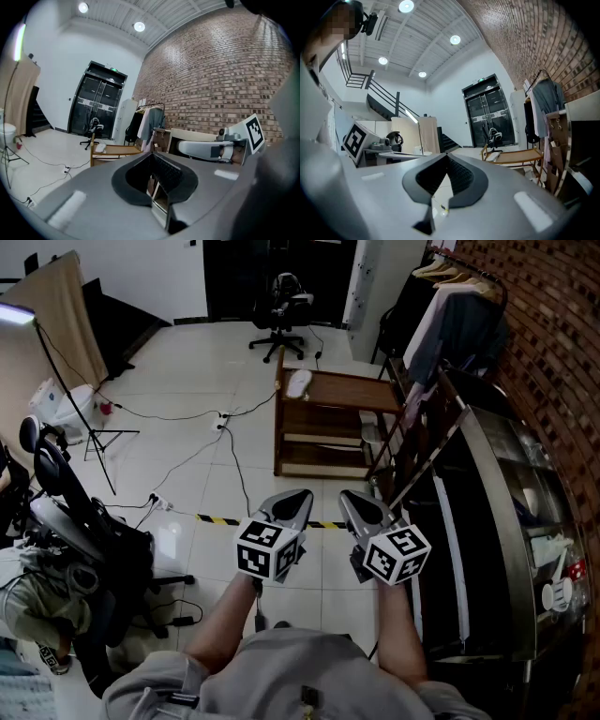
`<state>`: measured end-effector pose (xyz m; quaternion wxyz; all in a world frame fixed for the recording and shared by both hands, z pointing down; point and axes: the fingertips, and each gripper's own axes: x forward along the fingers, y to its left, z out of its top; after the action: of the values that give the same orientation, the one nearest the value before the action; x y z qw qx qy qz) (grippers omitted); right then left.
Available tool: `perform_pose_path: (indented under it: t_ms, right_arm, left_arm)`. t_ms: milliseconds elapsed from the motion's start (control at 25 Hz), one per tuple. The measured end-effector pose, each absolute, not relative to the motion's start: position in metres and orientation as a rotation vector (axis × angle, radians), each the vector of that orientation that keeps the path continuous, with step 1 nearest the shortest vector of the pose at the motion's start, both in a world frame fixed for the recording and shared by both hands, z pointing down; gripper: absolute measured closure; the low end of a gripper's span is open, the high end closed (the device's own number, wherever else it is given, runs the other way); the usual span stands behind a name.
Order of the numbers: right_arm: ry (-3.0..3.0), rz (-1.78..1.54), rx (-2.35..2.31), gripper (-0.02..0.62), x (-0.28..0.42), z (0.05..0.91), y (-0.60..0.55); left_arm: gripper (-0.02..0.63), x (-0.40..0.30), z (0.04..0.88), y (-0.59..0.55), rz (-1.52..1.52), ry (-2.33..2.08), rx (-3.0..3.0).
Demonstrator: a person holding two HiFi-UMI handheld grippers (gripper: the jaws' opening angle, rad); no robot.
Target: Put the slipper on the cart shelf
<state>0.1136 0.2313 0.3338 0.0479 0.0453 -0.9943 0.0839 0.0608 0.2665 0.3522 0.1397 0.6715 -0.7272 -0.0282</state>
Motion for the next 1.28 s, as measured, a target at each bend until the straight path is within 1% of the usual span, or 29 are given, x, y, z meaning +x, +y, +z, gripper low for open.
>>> perform_pose_path:
  t_ms: [280, 480, 1040, 1280]
  right_arm:
    - [-3.013, 0.204, 0.15, 0.597, 0.091, 0.338, 0.214]
    - [-3.009, 0.215, 0.151, 0.597, 0.076, 0.343, 0.182]
    - [-2.998, 0.283, 0.003, 0.597, -0.011, 0.367, 0.01]
    - [-2.995, 0.313, -0.054, 0.597, -0.042, 0.38, -0.045]
  left_arm:
    - [0.598, 0.033, 0.362, 0.254, -0.065, -2.087, 1.943]
    - [0.598, 0.014, 0.367, 0.224, -0.057, -2.092, 1.931]
    - [0.598, -0.072, 0.387, 0.063, -0.056, -2.2, 1.792]
    - [0.598, -0.105, 0.401, 0.014, -0.07, -2.241, 1.72]
